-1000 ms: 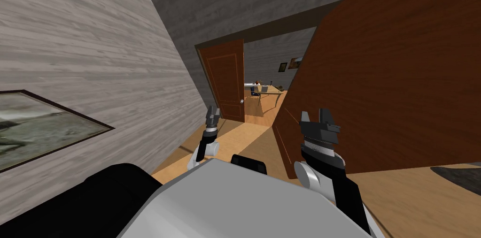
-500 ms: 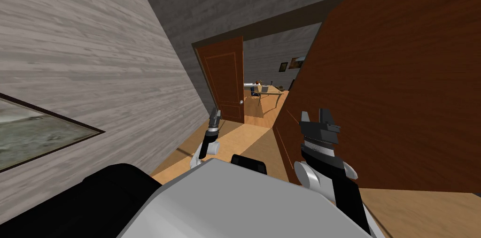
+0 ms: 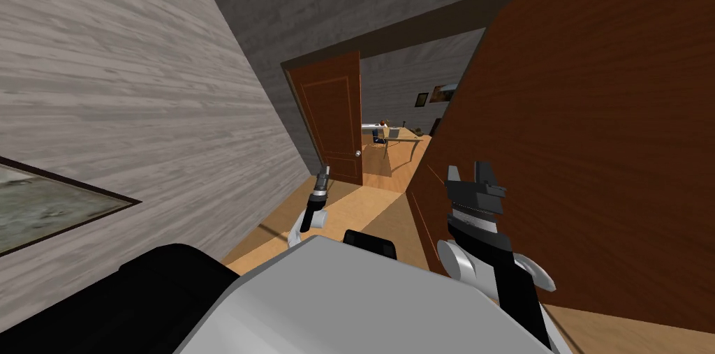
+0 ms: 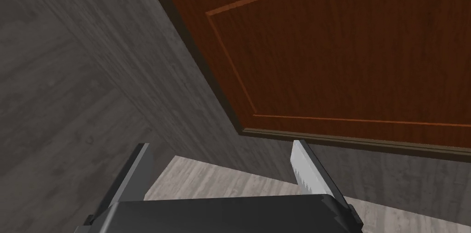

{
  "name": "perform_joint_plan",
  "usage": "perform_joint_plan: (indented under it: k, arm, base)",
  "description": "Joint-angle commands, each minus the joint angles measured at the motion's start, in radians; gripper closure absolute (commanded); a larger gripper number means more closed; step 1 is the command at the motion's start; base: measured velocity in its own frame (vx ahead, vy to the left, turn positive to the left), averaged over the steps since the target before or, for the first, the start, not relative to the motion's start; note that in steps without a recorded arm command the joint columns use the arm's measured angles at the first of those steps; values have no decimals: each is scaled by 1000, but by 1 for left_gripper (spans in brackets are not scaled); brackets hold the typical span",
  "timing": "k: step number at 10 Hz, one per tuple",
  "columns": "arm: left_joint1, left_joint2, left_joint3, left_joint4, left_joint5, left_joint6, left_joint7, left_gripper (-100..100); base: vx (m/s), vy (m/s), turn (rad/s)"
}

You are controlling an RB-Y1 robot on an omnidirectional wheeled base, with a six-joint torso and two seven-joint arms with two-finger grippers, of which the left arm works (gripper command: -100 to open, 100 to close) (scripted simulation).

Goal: Pull the door open

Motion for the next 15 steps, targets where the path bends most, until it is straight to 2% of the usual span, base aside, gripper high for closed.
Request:
perform_joint_plan:
  k: [1, 14, 15]
  arm:
    - [-6, 1, 3, 39, -16, -10, -40, -100]
    - [-139, 29, 60, 425, -140, -80, -353, -100]
    - [-139, 29, 60, 428, -140, -80, -353, -100]
  base:
    - [96, -12, 2]
    - [100, -18, 3]
    - [68, -9, 3]
